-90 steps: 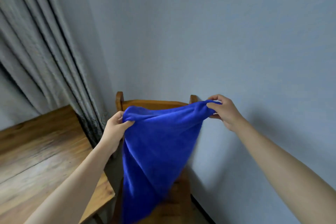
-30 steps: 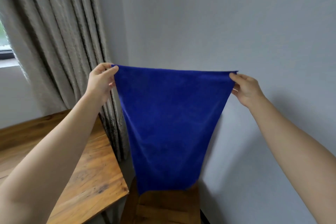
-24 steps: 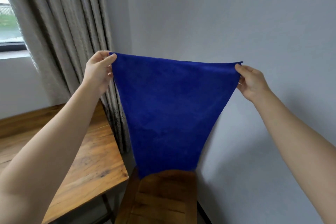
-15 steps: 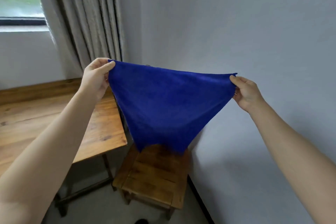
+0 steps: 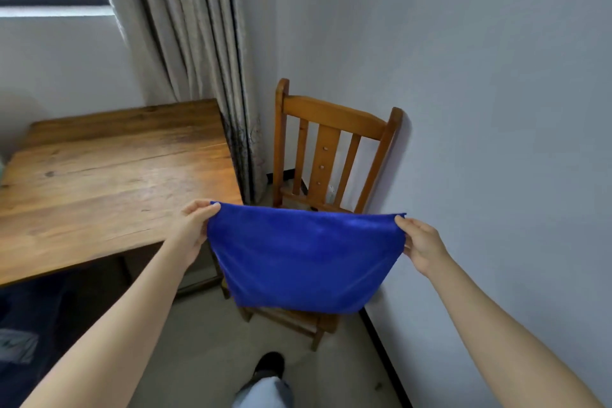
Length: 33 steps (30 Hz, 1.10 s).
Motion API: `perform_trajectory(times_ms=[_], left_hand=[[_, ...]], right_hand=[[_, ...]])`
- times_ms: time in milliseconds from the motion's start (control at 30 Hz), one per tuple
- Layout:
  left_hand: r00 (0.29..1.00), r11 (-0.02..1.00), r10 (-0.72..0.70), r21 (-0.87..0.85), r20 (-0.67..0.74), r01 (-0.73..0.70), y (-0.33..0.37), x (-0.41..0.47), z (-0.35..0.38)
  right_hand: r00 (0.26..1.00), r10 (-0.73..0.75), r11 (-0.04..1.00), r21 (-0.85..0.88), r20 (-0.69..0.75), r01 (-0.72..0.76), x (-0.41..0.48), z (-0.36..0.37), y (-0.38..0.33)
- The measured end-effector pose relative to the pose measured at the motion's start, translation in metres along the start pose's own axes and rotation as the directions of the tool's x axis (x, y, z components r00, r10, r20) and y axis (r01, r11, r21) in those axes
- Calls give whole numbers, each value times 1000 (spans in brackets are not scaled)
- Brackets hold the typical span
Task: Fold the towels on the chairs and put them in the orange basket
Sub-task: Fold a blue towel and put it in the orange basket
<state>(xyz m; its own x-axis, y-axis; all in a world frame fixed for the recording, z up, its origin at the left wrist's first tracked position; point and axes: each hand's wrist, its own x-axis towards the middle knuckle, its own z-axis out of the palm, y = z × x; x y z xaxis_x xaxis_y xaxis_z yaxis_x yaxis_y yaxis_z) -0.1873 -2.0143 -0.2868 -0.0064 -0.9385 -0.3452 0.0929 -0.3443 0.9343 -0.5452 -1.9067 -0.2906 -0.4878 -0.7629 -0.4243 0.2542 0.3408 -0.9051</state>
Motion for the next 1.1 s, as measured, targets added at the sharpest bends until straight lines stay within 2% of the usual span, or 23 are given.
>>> perform_trajectory(times_ms=[233, 567, 733, 900, 1100], left_hand=[[976, 963, -184, 176, -114, 203, -77, 26, -9], [933, 891, -320, 283, -164, 355, -126, 92, -1], [922, 872, -343, 304, -177, 383, -138, 129, 6], [919, 857, -335, 339, -207, 388, -169, 167, 17], [902, 856, -314, 323, -296, 404, -214, 208, 39]], right_hand=[[966, 223, 973, -25, -134, -228, 25, 5, 91], [883, 341, 925, -54, -322, -377, 83, 29, 142], [855, 323, 924, -62, -405, -378, 108, 50, 147], [845, 252, 919, -157, -471, -362, 142, 61, 175], [870, 188, 902, -270, -456, -336, 194, 63, 213]])
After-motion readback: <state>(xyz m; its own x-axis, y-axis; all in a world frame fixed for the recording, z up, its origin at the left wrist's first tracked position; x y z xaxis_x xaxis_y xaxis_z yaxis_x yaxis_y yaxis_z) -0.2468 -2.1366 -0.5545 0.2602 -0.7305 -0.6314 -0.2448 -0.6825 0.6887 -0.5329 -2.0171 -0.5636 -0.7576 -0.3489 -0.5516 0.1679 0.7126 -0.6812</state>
